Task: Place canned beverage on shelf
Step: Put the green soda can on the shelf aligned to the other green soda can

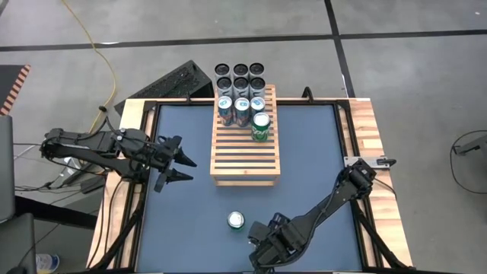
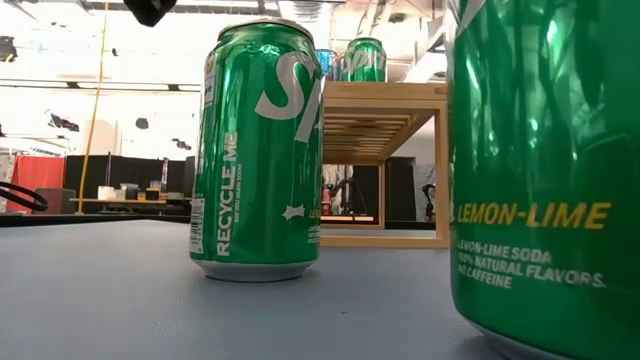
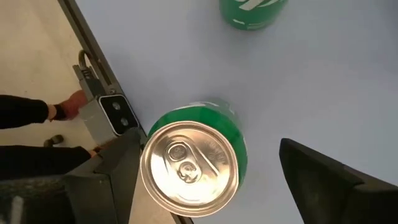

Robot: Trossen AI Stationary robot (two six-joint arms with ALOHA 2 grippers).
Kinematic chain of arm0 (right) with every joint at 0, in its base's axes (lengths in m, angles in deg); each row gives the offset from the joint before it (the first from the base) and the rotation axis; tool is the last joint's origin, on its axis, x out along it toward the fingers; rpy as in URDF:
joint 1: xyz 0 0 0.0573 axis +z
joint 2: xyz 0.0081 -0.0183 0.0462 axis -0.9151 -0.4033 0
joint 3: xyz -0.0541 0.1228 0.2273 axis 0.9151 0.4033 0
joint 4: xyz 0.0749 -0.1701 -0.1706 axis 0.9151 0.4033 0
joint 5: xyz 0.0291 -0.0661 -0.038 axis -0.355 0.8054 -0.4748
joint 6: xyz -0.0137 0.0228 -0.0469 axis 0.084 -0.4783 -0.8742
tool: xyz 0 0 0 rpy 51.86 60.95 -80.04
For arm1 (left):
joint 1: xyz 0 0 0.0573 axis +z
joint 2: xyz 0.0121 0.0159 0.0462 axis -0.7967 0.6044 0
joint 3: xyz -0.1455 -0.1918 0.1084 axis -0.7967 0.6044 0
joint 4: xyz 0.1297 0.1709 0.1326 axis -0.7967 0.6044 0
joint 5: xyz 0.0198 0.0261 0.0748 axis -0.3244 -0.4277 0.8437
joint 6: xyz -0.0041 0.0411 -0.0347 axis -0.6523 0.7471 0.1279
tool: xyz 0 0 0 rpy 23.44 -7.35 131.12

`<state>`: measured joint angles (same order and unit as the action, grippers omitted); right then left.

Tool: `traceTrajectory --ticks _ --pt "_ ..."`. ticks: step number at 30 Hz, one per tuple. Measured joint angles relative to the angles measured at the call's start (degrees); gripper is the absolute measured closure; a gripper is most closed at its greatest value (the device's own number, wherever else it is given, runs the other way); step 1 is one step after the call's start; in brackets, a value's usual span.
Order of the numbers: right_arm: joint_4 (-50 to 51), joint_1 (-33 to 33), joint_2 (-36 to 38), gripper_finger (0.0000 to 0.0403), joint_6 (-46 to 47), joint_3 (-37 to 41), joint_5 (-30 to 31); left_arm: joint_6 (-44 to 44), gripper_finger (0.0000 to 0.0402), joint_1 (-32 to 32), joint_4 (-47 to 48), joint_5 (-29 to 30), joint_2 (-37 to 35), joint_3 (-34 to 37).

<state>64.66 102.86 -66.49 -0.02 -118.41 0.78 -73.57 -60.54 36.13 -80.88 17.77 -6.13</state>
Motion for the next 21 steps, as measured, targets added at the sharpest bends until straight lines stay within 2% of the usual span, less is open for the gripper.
traceTrajectory --ticks 7,13,21 --pt "0.10 0.11 -1.29 0.0079 0.15 -0.07 -0.84 0.09 0.0190 0.00 -0.04 0.17 0.01 0.00" --pt "0.53 -0.49 -5.71 0.0079 -0.48 0.17 -11.22 -0.10 0.0190 -0.02 -0.02 0.20 0.01 0.00" --pt "-1.13 -1.06 -6.54 0.0079 -0.52 0.11 -9.44 -0.59 0.0190 -0.01 -0.09 0.19 0.00 0.00"
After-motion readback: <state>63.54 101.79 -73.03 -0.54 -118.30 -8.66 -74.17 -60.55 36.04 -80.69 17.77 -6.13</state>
